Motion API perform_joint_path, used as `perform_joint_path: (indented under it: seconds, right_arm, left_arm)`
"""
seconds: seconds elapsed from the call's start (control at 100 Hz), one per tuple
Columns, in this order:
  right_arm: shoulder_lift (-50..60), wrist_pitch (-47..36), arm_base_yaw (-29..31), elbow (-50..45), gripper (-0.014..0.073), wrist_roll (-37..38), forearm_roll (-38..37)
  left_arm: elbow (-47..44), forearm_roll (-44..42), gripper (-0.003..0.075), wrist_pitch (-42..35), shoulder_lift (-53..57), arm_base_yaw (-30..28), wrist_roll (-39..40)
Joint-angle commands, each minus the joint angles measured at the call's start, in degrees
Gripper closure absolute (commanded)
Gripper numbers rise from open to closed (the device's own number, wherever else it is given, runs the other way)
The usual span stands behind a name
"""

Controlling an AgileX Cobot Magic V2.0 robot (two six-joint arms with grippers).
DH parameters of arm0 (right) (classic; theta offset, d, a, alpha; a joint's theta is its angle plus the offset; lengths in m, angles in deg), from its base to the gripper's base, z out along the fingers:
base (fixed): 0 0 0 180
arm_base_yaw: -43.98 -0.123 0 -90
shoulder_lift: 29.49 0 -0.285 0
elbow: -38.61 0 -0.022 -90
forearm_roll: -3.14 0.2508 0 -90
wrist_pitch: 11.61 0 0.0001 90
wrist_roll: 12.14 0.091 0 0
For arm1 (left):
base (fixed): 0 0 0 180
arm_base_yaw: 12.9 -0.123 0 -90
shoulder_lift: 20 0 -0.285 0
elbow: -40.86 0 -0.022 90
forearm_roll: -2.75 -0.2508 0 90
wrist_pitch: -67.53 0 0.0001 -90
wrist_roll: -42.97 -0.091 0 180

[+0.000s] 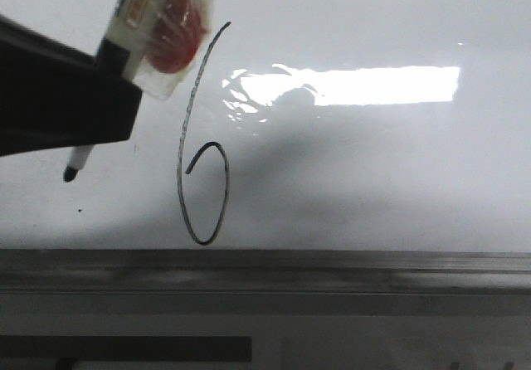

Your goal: Write number 6 on whiteboard

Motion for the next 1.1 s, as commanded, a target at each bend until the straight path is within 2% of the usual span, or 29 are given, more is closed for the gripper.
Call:
perform_joint_path:
  seconds: [0.0,0.05,0.18,0.31,0.48,0.94,1.01,1.09]
  right_arm:
    - [1.5,-4.0,1.1,1.6,0.0125,-0.4,0.7]
    - [1.5,-4.0,1.5,1.6,0.0102,-0.2,0.7]
    - [1.5,-3.9,2.1,1.6,0.014,-0.2,0.7]
    - [1.5,-3.3,2.1,1.6,0.0169,-0.2,0.7]
    - [1.5,-3.0,2.1,1.6,0.0169,-0.2,0.7]
    - [1.5,-3.0,2.1,1.6,0.0169,-0.2,0.7]
    - [1.5,-2.9,2.1,1.6,0.0169,-0.2,0.7]
    - [1.5,-2.8,2.1,1.6,0.0169,-0.2,0.7]
  left_arm:
    - [1.6,5.9,0.0739,-2.4,0.1,-0.5,0.8]
    - [1.6,10.6,0.0739,-2.4,0.1,-1.7,0.8]
    - [1.6,25.9,0.0739,0.2,-0.1,-6.6,0.8]
    - [1.6,34.3,0.0739,3.8,-1.4,-12.4,0.8]
    - [1.6,35.9,0.0739,7.6,-4.4,-16.6,0.8]
    - [1.6,35.9,0.0734,6.0,-5.8,-16.5,0.8]
    - [1.6,35.9,0.0681,6.0,-5.8,-16.5,0.8]
    - [1.6,35.9,0.0554,6.1,-5.6,-16.5,0.8]
